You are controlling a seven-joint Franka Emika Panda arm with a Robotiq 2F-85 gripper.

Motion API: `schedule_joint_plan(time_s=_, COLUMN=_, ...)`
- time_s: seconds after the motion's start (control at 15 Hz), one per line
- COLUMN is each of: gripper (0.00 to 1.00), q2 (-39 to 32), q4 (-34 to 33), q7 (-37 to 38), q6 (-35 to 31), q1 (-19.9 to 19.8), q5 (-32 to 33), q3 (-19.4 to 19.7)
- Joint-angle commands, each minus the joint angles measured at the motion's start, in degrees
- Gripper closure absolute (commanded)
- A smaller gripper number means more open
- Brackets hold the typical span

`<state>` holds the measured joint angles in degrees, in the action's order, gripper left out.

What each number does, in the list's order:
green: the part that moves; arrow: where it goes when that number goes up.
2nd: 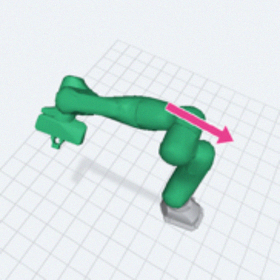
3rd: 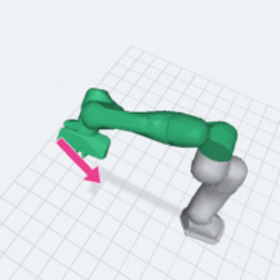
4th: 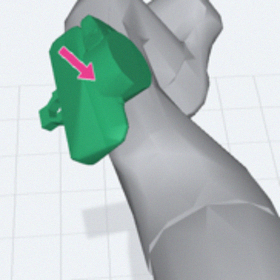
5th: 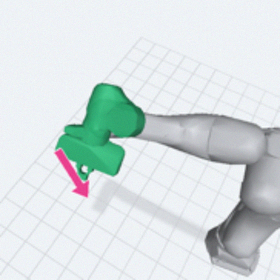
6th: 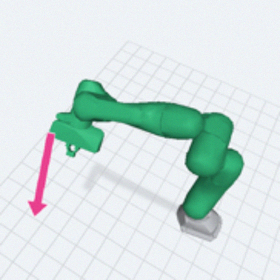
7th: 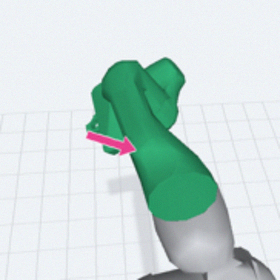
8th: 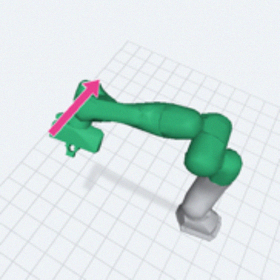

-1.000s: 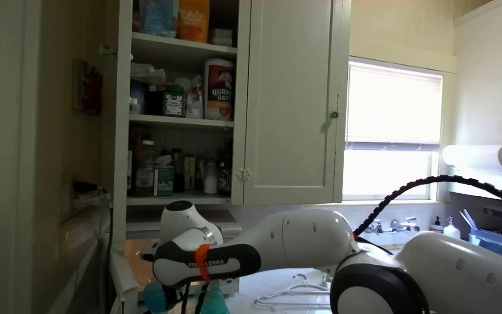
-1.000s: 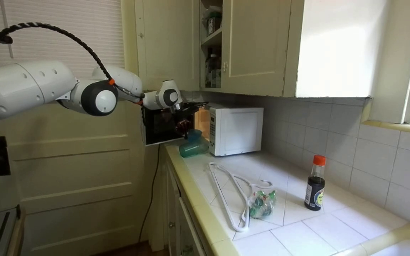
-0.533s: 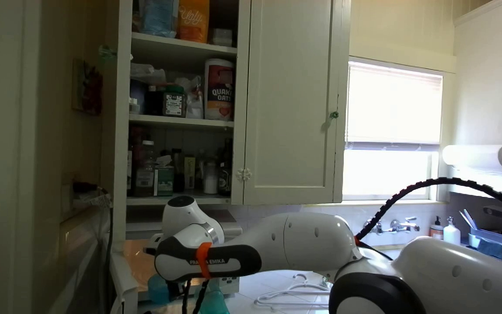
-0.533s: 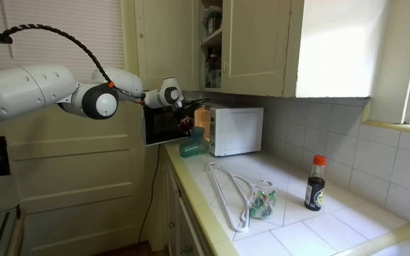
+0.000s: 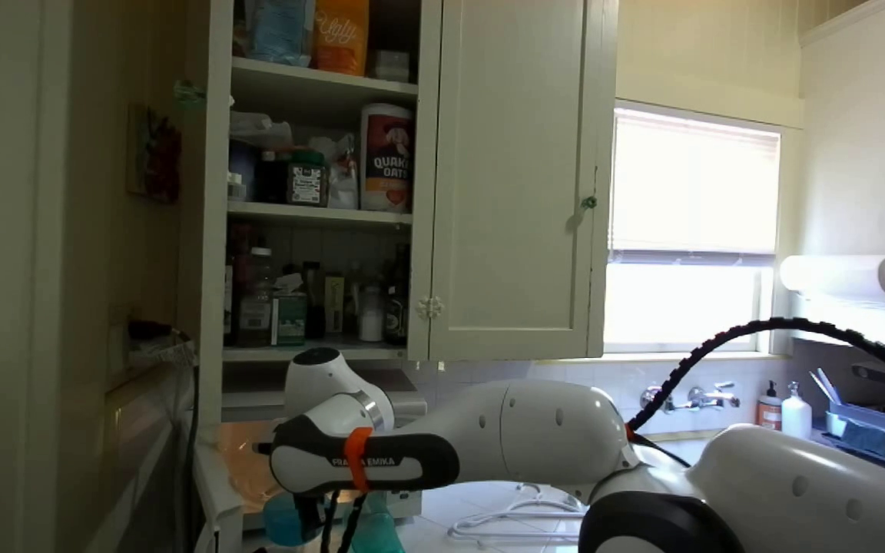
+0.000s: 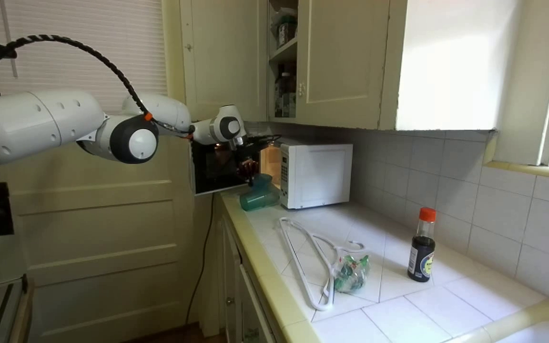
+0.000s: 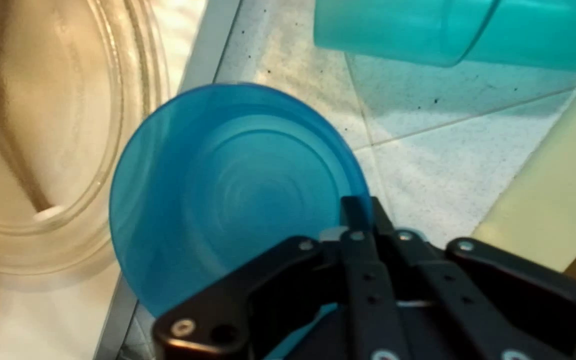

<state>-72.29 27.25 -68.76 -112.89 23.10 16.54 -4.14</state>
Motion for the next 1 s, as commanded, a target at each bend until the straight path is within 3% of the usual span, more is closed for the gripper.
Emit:
schedule_joint_plan(time_s=0.0, gripper=0.96, q2=-2.6, q4=-5.1, q7=-1.4, q6=2.1, q1=0.8, q5=-1.4, q3=1.2)
schedule_joint_plan(time_s=0.2, gripper=0.99, q2=-2.6, q4=-5.2, q7=-1.9, q6=2.1, q1=1.1, q5=-1.4, q3=1.2)
schedule_joint_plan(time_s=0.47, gripper=0.99, q2=-0.4, q4=-0.6, q7=0.2, q6=-6.1, q1=1.4, q5=-1.2, q3=2.0)
schedule_joint_plan(time_s=0.73, gripper=0.99, q2=-2.4, q4=-2.6, q7=-1.9, q6=-3.7, q1=1.0, q5=-2.7, q3=0.7)
schedule_joint_plan(time_s=0.93, gripper=0.99, q2=-3.5, q4=-3.4, q7=-0.8, q6=-6.3, q1=1.0, q5=-2.5, q3=1.5)
